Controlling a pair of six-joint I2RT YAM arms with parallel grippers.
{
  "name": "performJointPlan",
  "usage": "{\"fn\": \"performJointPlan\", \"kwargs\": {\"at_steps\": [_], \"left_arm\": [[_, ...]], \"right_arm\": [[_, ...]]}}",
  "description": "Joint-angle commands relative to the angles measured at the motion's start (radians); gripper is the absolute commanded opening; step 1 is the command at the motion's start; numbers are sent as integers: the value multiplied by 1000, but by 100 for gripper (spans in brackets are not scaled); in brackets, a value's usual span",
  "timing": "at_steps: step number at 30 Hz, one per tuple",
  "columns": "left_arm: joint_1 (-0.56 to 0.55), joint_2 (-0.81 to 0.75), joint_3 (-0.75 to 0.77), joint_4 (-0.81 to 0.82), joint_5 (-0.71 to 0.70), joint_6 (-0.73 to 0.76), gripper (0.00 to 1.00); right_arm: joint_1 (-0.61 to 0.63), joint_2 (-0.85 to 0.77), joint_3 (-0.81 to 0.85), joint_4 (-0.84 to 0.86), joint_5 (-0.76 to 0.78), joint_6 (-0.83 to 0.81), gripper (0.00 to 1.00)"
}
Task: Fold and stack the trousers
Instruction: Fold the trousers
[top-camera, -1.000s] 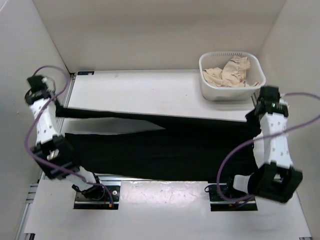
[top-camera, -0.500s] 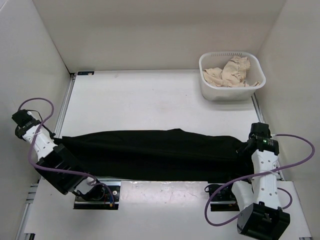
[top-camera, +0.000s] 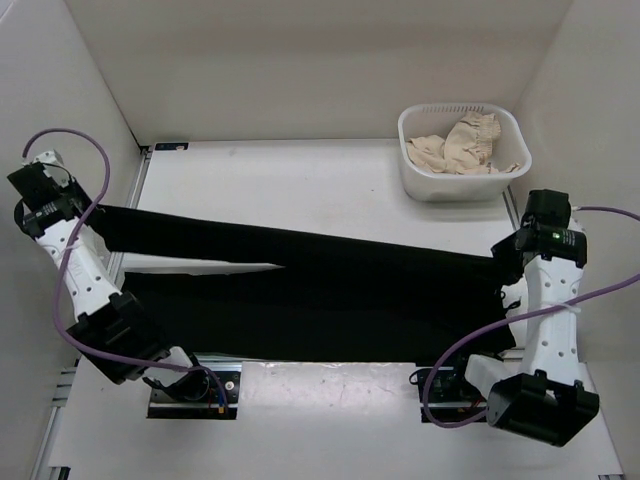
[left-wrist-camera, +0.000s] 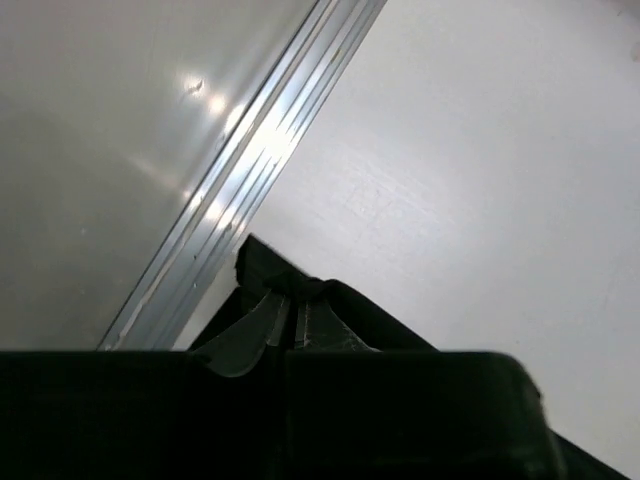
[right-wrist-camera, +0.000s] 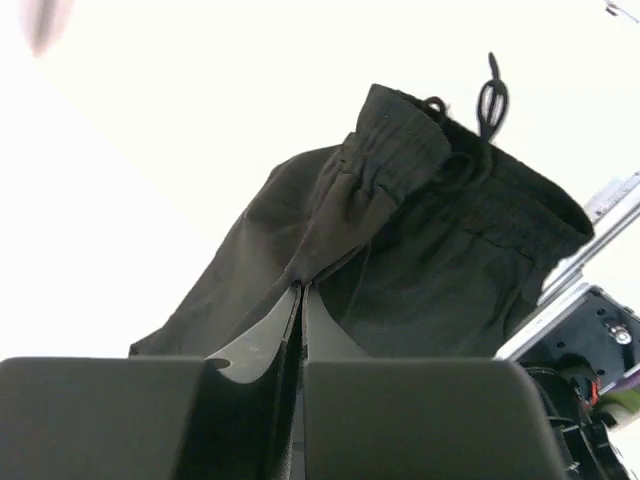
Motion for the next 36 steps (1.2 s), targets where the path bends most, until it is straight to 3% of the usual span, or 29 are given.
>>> {"fn": "performJointPlan", "kwargs": {"at_steps": [1,8,15,22,29,30,32,33,35,36], "left_arm": [[26,-36,14,84,-48,8,14],[143,-129,-321,84,-188,8,14],[300,-157,-535,84,-251,8,14],[360,-130,-532,84,-251,8,14],[392,-130,-544,84,-251,8,14],[392,-139,-553,84,-262,8,14],[392,-148,-588,84,-291,8,25],[392,-148,-599,84,-303,8,54],[401,-157,-609,84,-326,8,75],[401,-157,-597,84,-326,8,78]], "right_arm": [[-10,-36,-13,-4,76,-30,0],[-10,-220,-263,-86,67,2,0],[-10,-362,-501,-129,19,36,0],[-10,-352,-409,-194,162,65,0],[-10,-362,-421,-224,178,85,0],[-10,-362,-421,-224,179,95,2],[-10,-352,-412,-235,191,95,40],[-10,-352,-412,-235,201,104,74],[-10,-343,-403,-246,218,115,84],[-10,-343,-390,-246,228,115,84]]}}
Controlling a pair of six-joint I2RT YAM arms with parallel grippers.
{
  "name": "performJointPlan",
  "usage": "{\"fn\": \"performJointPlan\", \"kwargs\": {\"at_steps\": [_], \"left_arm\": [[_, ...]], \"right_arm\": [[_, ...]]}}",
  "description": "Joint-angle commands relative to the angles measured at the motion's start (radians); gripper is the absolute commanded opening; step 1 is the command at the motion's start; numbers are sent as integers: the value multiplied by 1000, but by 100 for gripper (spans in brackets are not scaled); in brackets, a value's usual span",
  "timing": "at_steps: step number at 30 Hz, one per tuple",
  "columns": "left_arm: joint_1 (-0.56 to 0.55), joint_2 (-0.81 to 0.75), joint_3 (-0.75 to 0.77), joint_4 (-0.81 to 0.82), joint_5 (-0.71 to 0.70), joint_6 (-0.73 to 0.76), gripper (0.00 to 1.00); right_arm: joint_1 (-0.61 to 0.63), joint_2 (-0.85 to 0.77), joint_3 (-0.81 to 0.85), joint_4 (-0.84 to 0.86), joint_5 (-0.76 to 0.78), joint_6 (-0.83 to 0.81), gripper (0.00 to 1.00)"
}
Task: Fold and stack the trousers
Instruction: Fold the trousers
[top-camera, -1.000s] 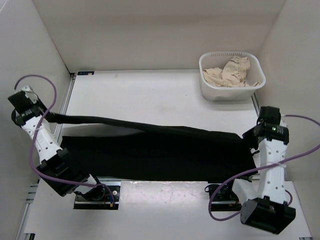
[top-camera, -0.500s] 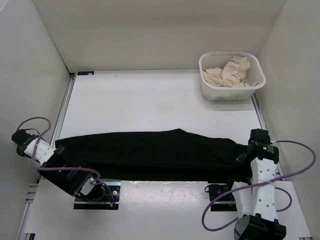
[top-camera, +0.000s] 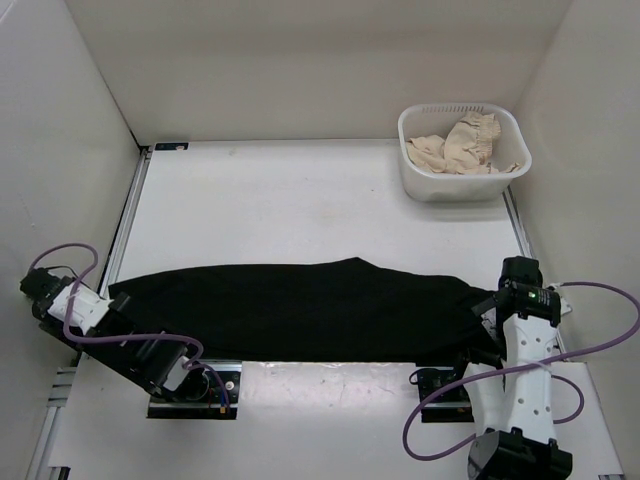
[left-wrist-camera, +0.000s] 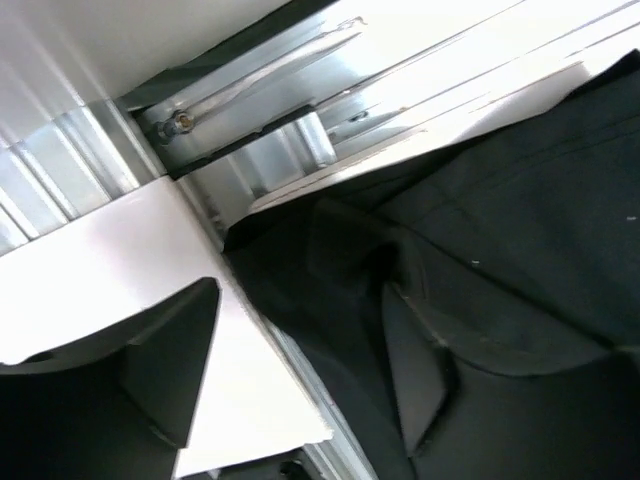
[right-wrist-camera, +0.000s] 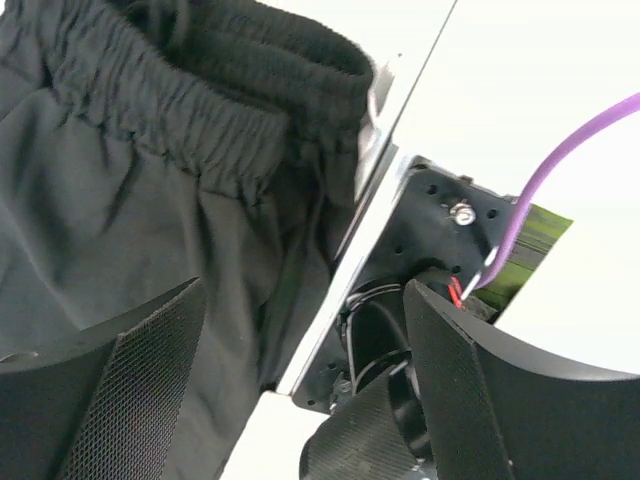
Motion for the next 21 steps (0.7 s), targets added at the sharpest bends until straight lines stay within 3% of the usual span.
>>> {"fn": "performJointPlan", "kwargs": {"at_steps": [1,3,6,9,15,21], "left_arm": [[18,-54,15,15,-45,-4,79],[18,-54,98,-74,15,-4,79],[6,-75,219,-209,132,-4,79],[-79,-124,235,-308,169,-4,79],[-274,-178,121,-297,160,-4,79],[-497,12,78,-119,29,-4,71]], "right_arm": [[-2,6,46,-36,73,12,84],[-2,6,83,6,73,-22,84],[-2,51,117,90,18,-129,75],[34,128,138,161,-104,-181,61],[258,238,105,226,-66,-57,41],[311,378,14,377,-105,-14,30]]}}
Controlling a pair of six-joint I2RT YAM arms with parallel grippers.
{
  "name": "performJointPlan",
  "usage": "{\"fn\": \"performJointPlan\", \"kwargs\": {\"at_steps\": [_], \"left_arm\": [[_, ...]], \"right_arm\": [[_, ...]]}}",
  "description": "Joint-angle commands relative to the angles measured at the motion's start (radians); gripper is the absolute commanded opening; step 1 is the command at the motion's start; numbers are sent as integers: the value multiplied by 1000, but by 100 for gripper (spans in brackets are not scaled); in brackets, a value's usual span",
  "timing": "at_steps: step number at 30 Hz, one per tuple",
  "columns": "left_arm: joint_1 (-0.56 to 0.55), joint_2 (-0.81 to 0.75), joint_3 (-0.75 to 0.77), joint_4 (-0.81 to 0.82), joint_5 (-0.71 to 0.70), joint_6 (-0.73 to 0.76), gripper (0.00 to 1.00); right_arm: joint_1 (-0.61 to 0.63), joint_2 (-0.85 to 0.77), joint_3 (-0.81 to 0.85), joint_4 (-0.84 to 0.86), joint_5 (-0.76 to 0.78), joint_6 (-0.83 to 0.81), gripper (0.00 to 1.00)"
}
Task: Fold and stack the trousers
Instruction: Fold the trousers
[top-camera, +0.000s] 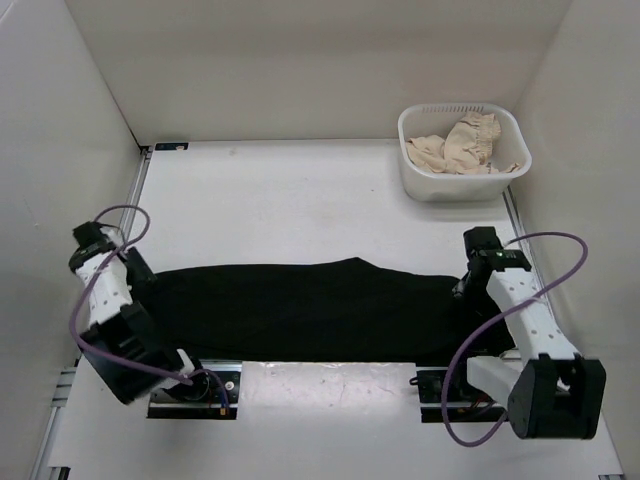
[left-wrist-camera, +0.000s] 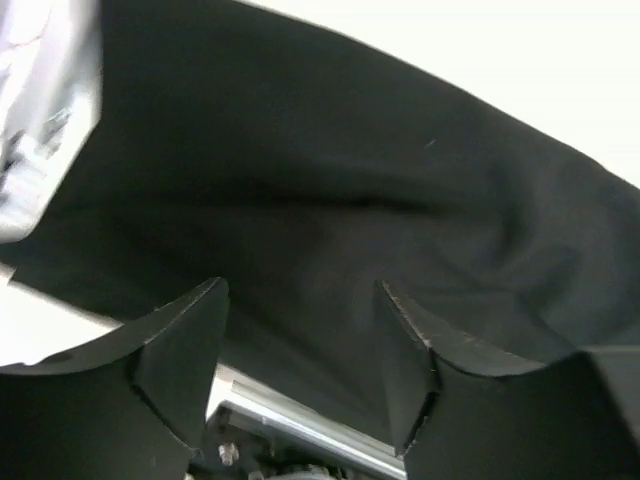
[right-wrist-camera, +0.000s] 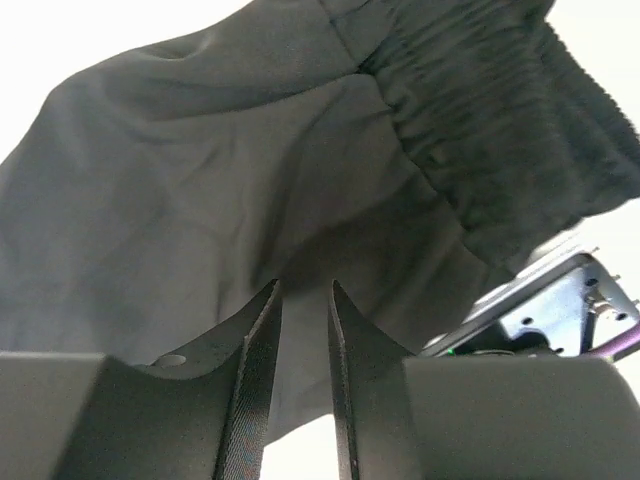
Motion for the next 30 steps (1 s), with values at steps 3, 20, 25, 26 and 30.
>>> {"fn": "performJointPlan", "kwargs": {"at_steps": [3,20,25,26,30], "left_arm": [[-182,163,-92,148,-194,0,67],[-455,522,248,320,-266,0,60],[-469,527,332,210,-246,0,65],[-469,513,332,191,-246,0,68],[-428,415,251,156,-271,0,76]], "right_arm": [[12,155,-35,144,4,50,30],[-99,845,604,181,185,-46,19],[-108,829,615,170,164,-58,20],[-108,814,598,185,152,-72,22],[-108,699,558,199,63,-191,41]]}}
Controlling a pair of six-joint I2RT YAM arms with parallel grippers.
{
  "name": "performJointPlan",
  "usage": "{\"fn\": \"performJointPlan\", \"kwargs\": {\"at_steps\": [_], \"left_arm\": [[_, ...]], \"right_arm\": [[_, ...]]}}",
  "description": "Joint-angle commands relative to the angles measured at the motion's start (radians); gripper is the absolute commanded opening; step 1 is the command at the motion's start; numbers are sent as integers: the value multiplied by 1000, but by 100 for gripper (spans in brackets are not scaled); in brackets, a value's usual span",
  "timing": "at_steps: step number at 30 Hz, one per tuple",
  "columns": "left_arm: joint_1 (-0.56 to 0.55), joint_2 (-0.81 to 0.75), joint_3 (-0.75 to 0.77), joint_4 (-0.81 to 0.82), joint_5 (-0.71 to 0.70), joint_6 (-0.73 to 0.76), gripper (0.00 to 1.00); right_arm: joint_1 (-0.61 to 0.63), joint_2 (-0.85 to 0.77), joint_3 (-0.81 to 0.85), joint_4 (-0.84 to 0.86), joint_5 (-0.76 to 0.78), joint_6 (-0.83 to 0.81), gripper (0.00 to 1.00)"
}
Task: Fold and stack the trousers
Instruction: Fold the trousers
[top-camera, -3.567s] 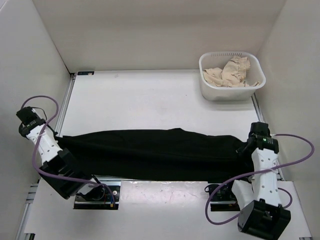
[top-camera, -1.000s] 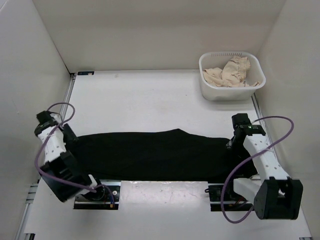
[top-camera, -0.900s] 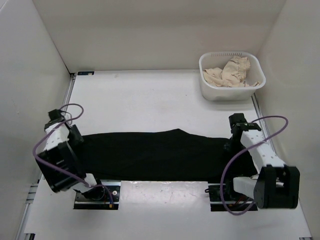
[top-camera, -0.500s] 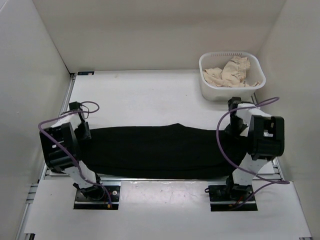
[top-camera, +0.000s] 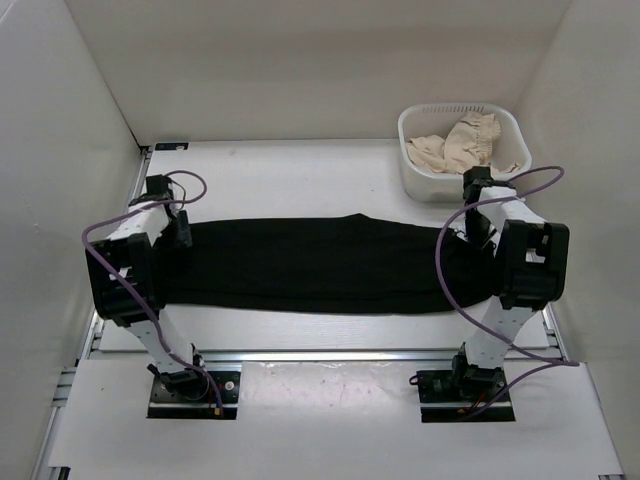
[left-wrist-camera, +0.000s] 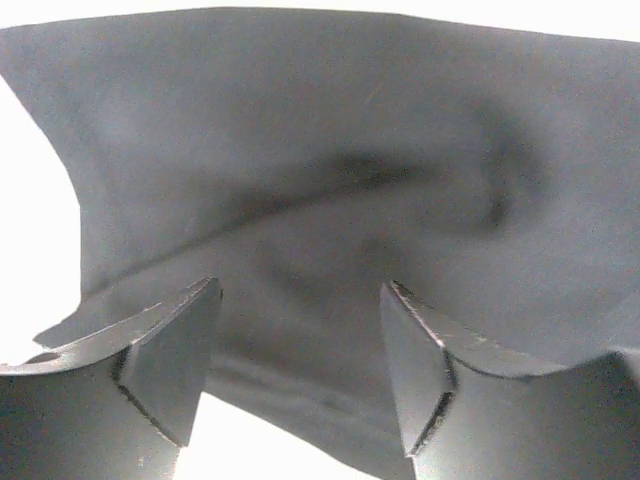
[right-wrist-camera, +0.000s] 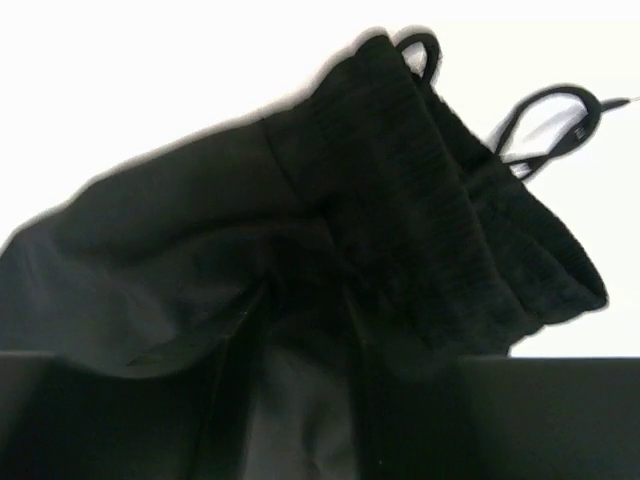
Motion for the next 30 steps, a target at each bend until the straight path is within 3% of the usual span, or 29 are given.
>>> {"fn": "performJointPlan", "kwargs": {"at_steps": [1,2,5,10,15,25,30], "left_arm": [[45,-125,-51,-72,-24,-6,78],[71,-163,-65,-72,-24,-6,79],[110,-232,-114,-72,-44,-6,81],[223,-282,-123,-81,-30,-6,81],[346,-231,-123,-92,4,-6,81],[367,-139,-103,-35,2,-6,84],[367,-139,-121,-17,2,-6,76]], "right_arm": [[-6,-142,-21,-26,-42,-108,46],[-6,-199,-21,-45,-30,-126,58],[-17,-314,-54,-126,-21,-127,74],[-35,-420,-128,-194,-87,-118,75],[-35,-432,-251,-134,-177,-56,62],[-35,-336,-326,27,-248,37,52],[-35,-302,-337,38,-212,38,44]]}}
